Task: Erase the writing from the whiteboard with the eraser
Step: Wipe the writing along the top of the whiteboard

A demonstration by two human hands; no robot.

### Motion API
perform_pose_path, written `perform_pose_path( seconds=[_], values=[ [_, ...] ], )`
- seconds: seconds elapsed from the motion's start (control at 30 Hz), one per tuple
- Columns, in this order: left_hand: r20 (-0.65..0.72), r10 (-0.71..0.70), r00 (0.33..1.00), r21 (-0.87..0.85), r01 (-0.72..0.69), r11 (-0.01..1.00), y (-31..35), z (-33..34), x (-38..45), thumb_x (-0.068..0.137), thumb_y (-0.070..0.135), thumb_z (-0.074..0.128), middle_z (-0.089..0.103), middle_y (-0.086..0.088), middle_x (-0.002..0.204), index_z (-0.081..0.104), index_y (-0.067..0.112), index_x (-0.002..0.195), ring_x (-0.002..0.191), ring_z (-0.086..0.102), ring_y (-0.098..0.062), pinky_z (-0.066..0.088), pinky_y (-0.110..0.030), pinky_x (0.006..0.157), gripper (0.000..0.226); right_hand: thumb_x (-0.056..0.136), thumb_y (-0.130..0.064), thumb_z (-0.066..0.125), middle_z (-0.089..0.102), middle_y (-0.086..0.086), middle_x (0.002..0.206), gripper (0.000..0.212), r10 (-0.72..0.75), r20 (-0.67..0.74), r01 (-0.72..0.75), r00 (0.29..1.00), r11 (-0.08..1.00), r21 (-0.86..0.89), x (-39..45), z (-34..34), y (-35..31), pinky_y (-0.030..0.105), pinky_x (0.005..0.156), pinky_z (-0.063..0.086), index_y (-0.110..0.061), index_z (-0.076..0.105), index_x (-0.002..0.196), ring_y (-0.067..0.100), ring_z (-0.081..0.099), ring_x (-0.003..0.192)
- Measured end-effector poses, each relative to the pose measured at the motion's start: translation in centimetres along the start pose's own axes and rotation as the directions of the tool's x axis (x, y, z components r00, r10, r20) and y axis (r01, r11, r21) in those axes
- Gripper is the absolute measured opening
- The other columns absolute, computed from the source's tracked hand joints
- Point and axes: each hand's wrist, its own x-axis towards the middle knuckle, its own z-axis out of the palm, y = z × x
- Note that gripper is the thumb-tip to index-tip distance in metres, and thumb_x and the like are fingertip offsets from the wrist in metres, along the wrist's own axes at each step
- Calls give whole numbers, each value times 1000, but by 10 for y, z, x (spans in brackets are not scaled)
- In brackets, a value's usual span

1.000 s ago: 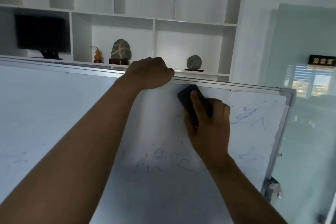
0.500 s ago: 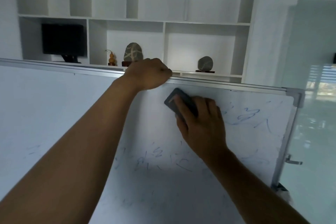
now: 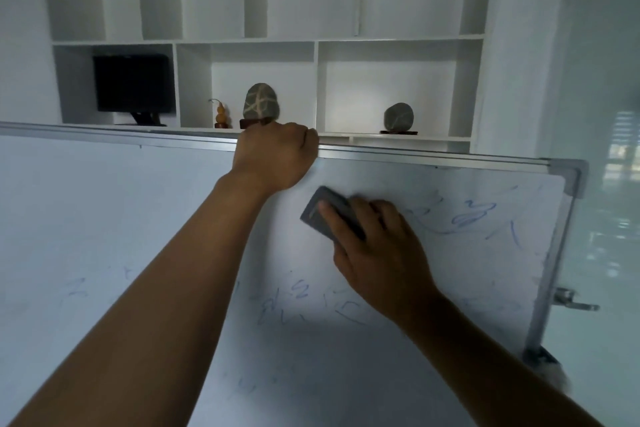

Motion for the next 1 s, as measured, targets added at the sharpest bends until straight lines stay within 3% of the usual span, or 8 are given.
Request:
perform_pose_path(
  seconds=[0.1, 0.27, 0.4, 0.53, 0.7, 0.83, 0.97, 1.0],
  values=[
    [-13, 65, 998, 79, -64, 995, -2, 3, 1, 91, 20, 34, 57, -15, 59, 59, -1, 72, 45, 49, -33, 31, -27, 48, 38, 85, -23, 63, 62, 17, 116, 40, 201, -61, -197, 978, 978, 63, 2, -5, 19, 40, 77, 50, -12, 58, 123, 36, 53, 93],
    [47, -69, 997, 38, 67, 997, 7, 0, 5, 87, 35, 12, 66, -16, 95, 62, 3, 97, 84, 58, -39, 28, -32, 61, 60, 79, -21, 68, 66, 15, 114, 34, -96, -17, 97, 995, 993, 66, -20, 3, 8, 38, 77, 52, -20, 66, 113, 34, 58, 93],
    [19, -49, 999, 68, 47, 997, 6, 1, 6, 94, 34, 9, 65, -16, 94, 62, 2, 98, 76, 53, -37, 26, -32, 59, 62, 88, -21, 64, 64, 23, 115, 32, 154, -124, -139, 980, 983, 121, -11, 2, 25, 43, 81, 49, -15, 60, 119, 39, 52, 94],
    [-49, -26, 998, -5, 26, 1000, 9, -4, 4, 96, 9, 44, 64, -22, 76, 62, -4, 81, 67, 60, -42, 31, -32, 59, 27, 82, -19, 65, 65, 19, 118, 32, -153, -30, 155, 988, 982, 107, -26, 6, 5, 41, 80, 51, -19, 69, 113, 37, 61, 95],
    [15, -83, 996, -23, 84, 996, 8, -1, 4, 85, 32, 13, 66, -16, 92, 63, 2, 92, 81, 58, -38, 27, -30, 61, 58, 88, -20, 65, 62, 24, 121, 36, 182, -161, -159, 970, 976, 149, -16, 3, 32, 47, 84, 49, -15, 60, 123, 39, 49, 100],
    [-40, -61, 997, -49, 59, 997, 7, 0, 2, 85, 30, 17, 66, -17, 86, 62, 1, 84, 73, 55, -36, 25, -30, 58, 53, 84, -19, 65, 65, 21, 119, 31, -142, -93, 150, 986, 985, 85, -35, 10, 10, 42, 82, 50, -16, 70, 115, 36, 56, 99],
    [-110, -81, 991, -69, 73, 995, 9, -2, 4, 89, 20, 34, 62, -19, 66, 61, -2, 70, 59, 56, -40, 22, -27, 53, 40, 91, -25, 62, 57, 21, 124, 35, 188, -180, -166, 965, 977, 133, -23, 6, 33, 43, 86, 46, -14, 60, 123, 38, 50, 102],
    [-90, -97, 991, -66, 92, 994, 11, -4, 5, 92, 16, 39, 60, -18, 63, 59, -2, 69, 57, 56, -39, 23, -27, 52, 36, 90, -23, 62, 59, 23, 122, 34, 172, -191, -150, 966, 981, 127, -23, 7, 28, 43, 85, 46, -13, 61, 122, 38, 49, 101]
  ],
)
